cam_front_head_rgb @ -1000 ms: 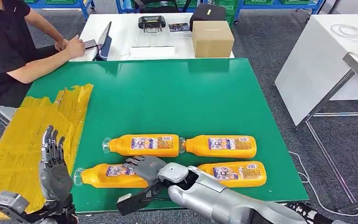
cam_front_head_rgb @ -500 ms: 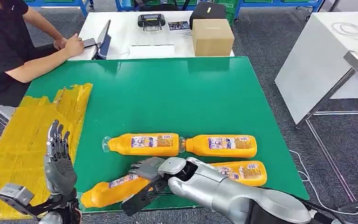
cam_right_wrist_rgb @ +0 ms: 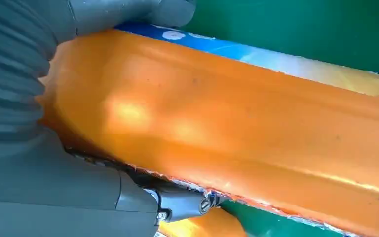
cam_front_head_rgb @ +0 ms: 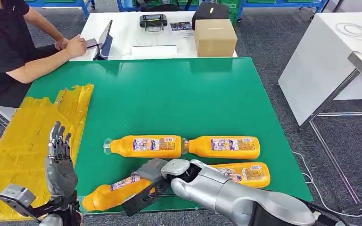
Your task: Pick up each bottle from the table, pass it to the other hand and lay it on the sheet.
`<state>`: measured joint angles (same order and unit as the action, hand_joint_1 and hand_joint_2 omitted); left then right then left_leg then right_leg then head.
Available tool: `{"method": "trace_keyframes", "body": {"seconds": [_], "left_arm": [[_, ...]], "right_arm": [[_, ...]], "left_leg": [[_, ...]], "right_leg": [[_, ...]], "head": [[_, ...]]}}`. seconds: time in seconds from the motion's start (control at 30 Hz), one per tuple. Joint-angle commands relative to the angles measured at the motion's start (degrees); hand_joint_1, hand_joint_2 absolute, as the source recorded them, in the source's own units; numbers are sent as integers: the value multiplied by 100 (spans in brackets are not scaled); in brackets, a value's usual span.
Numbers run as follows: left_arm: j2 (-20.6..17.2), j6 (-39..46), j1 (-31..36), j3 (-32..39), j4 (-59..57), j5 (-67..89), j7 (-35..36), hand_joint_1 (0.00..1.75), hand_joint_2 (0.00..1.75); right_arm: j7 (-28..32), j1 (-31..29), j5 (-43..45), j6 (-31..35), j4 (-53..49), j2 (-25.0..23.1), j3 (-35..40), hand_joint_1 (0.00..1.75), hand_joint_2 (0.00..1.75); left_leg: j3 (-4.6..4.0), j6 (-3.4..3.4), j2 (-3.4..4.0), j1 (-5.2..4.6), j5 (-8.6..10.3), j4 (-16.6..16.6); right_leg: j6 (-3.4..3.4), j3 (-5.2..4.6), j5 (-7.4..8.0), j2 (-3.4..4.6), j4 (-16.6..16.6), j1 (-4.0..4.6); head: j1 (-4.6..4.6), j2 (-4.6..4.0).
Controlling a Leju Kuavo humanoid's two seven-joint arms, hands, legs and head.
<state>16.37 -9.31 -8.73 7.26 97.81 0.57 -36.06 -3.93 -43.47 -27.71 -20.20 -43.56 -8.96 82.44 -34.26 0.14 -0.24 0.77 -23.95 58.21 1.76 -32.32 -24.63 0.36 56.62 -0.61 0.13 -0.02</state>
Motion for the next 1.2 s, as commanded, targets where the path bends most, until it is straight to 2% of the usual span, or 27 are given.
{"method": "trace_keyframes", "body": {"seconds": [0.03, 0.13, 0.3, 0.4, 0.5, 0.53, 0.57, 0.6, 0.63, 0.67, 0.7, 0.73, 0.77, 0.8, 0.83, 0.87, 0.93, 1.03, 1.13, 1.2], "left_arm": [[-157, -6, 134, -65, -337, -26, 17, 0, 0], [-157, -6, 134, -65, -337, -26, 17, 0, 0], [-157, -6, 134, -65, -337, -26, 17, 0, 0], [-115, 81, -46, 48, -158, -47, -45, 0, 0], [29, 158, -367, 334, 140, -114, -141, 0, 0], [129, 216, -509, 505, 280, -192, -220, 0, 0], [281, 297, -682, 716, 513, -301, -382, 0, 0], [105, -256, -521, 403, 408, -589, 111, 0, 0], [197, 452, -42, 318, 82, -655, 0, 0, 0], [166, 937, 102, 311, 29, -860, -133, 0, 0], [123, 1212, 175, 402, 25, -1162, -152, 0, 0], [67, 1373, 181, 507, 79, -1350, -194, 0, 0], [182, 1994, 89, 999, 338, -1480, -394, 0, 0], [227, 1924, 14, 1262, 482, -1506, -394, 0, 0], [363, 1839, -3, 1616, 632, -1419, -394, 0, 0], [363, 1880, 13, 1695, 695, -1424, -394, 0, 0], [363, 1816, 95, 1664, 541, -1350, -394, 0, 0], [363, 1865, 159, 1548, 447, -1277, -394, 0, 0], [302, 1867, 139, 1373, 289, -1309, -382, 0, 0], [110, 1653, 103, 1068, 126, -1417, 39, 0, 0]], "right_arm": [[-43, 87, 151, -5, 351, 142, 338, 175, 175], [-43, 87, 151, -5, 351, 142, 338, 175, 175], [-43, 87, 151, -5, 351, 142, 338, 175, 175], [-197, 617, 507, 480, 421, 259, -128, 175, 175], [1, 1915, 599, 1992, 432, 408, -967, 175, 175], [316, 2679, 546, 2868, 249, 379, -1423, 175, 175], [3, 3270, 417, 3955, 326, 184, -2036, 175, 175], [550, 3350, 851, 4833, 687, -80, -2994, 175, 175], [1469, 3114, 942, 4846, 1049, -236, -3641, 175, 175], [1886, 3114, 880, 4845, 1037, -312, -4002, 175, 175], [1982, 3000, 956, 4361, 488, -170, -4266, 175, 175], [1811, 3068, 770, 4062, -81, -105, -4522, 175, 175], [1845, 3325, 573, 3744, -1067, 15, -4826, 175, 175], [1552, 3476, 311, 3459, -1545, 72, -4987, 175, 175], [1467, 3595, 139, 3264, -1786, 37, -5189, 175, 175], [1418, 3569, 41, 3208, -1712, 23, -5218, 175, 175], [1495, 3462, -120, 3305, -1302, -81, -5276, 175, 175], [1613, 3446, -166, 3362, -1100, -139, -5292, 175, 175], [1671, 3529, -198, 3379, -1202, -156, -5289, 175, 175], [1727, 3668, -233, 3445, -1462, -147, -5335, 175, 175]], "left_leg": [[16, 2, -11, -1, 0, -20], [16, 2, -16, -1, 1, -18], [9, 2, -14, -2, 6, -20], [12, 2, -11, -1, -1, -12], [33, 1, -16, 5, -4, -23], [42, 3, -24, 4, -1, -38], [61, 0, -25, 9, -12, -39], [60, -4, -28, 8, -11, -46], [72, -7, -11, 10, -38, -18], [71, -13, -36, 6, -38, -23], [67, -14, -37, 3, -44, -8], [52, -8, -48, 4, -43, -7], [53, -8, -52, -1, -41, -15], [35, -9, -13, 10, -46, 2], [35, -9, -5, 13, -50, 1], [20, -8, -4, 3, -41, -11], [29, -18, 12, 14, -42, -6], [16, -7, -20, 12, -27, -8], [4, -8, -19, 13, -26, -6], [-13, -7, -11, 11, -22, -6]], "right_leg": [[-5, 40, -4, -16, -20, 0], [-5, 51, -4, -21, -18, 1], [-6, -1, -1, -19, -20, 1], [-4, 2, -5, -14, -13, 2], [-4, 27, -7, -20, -29, 8], [-6, 40, -6, -29, -45, 8], [-6, 56, -9, -28, -52, 13], [-9, 52, -9, -33, -57, 12], [-11, 60, -32, -11, -28, 14], [-11, 58, -37, -38, -27, 11], [-8, 53, -48, -37, -11, 8], [-10, 44, -49, -51, -7, 8], [-12, 39, -53, -58, -11, 4], [-4, 30, -44, -10, -3, 13], [-6, 27, -45, -2, -3, 15], [-6, 69, -33, 3, -7, 6], [-18, 70, -29, 10, -5, 22], [-25, 59, -29, -22, -7, 19], [-25, 33, -29, -19, -6, 19], [-25, 33, -21, -12, -4, 17]], "head": [[0, 0], [0, 0], [-2, 0], [0, 0], [2, 0], [-2, 0], [0, 0], [0, 0], [4, 0], [-9, 0], [0, 0], [-7, 0], [-7, 0], [-4, 0], [-4, 0], [-9, 0], [-9, 0], [-11, 0], [-2, 0], [-4, 0]]}}
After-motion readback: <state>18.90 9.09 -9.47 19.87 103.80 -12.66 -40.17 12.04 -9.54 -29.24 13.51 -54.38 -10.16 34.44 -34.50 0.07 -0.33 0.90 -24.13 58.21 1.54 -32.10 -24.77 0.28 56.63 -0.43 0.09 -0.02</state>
